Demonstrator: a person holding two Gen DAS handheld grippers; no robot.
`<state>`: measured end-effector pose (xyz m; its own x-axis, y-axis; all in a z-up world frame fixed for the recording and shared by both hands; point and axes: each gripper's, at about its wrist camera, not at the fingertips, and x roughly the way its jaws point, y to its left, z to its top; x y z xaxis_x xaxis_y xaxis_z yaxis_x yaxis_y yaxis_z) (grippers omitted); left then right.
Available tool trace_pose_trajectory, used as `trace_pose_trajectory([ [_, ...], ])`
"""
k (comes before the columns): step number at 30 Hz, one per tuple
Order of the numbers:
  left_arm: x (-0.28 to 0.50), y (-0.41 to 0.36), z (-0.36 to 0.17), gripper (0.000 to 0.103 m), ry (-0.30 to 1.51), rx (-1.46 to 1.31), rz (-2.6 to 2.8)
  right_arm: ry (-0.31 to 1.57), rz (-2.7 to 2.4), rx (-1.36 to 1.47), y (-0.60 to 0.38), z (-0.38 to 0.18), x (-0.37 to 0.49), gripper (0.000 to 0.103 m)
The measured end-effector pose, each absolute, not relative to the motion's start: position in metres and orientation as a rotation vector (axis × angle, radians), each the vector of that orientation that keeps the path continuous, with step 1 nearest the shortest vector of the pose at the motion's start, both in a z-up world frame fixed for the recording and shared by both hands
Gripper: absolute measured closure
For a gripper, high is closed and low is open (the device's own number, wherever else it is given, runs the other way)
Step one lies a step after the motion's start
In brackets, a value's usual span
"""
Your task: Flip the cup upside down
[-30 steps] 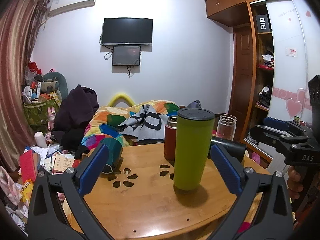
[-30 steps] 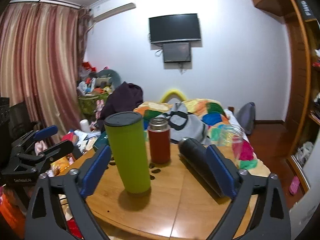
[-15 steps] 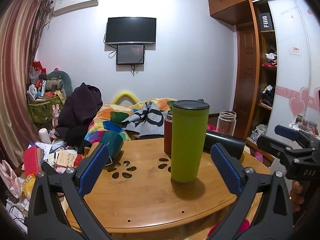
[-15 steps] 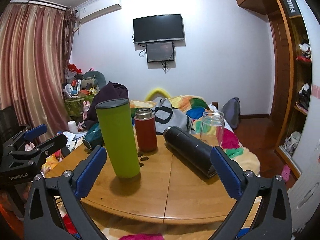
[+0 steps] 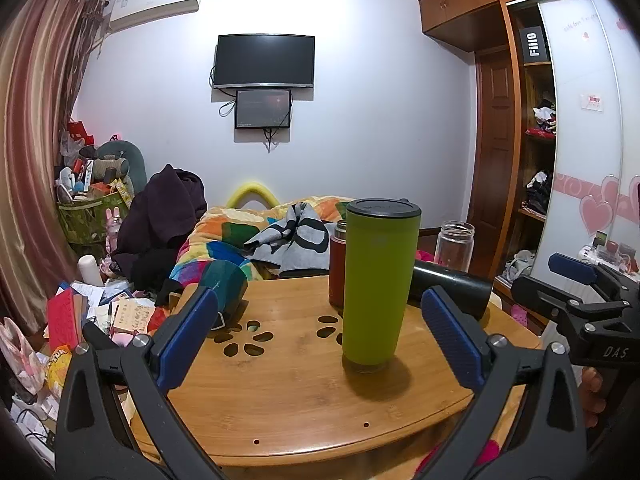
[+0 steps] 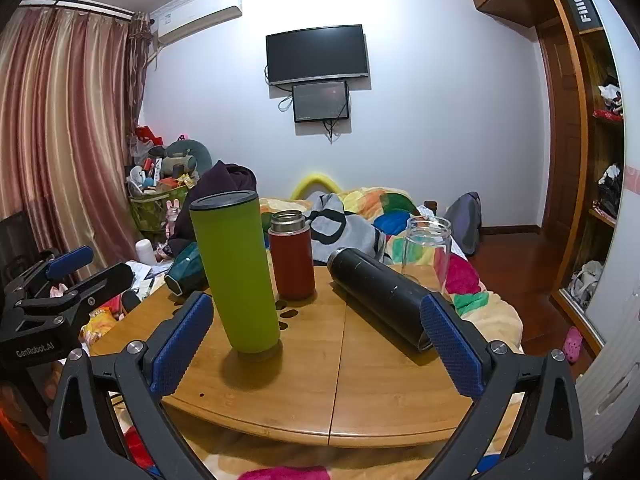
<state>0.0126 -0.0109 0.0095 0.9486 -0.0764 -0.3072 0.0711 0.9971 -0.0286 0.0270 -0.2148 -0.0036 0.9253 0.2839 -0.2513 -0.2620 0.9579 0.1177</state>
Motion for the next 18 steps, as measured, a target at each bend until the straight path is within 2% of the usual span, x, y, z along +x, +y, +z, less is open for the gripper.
trace_pose_trajectory([
  [18,0.0105,-0.0155,0.0098,0.0,0.302,-0.004,-0.074,0.256,0.293,0.073,-0.2114,-0.0028,0.0258,0.0],
])
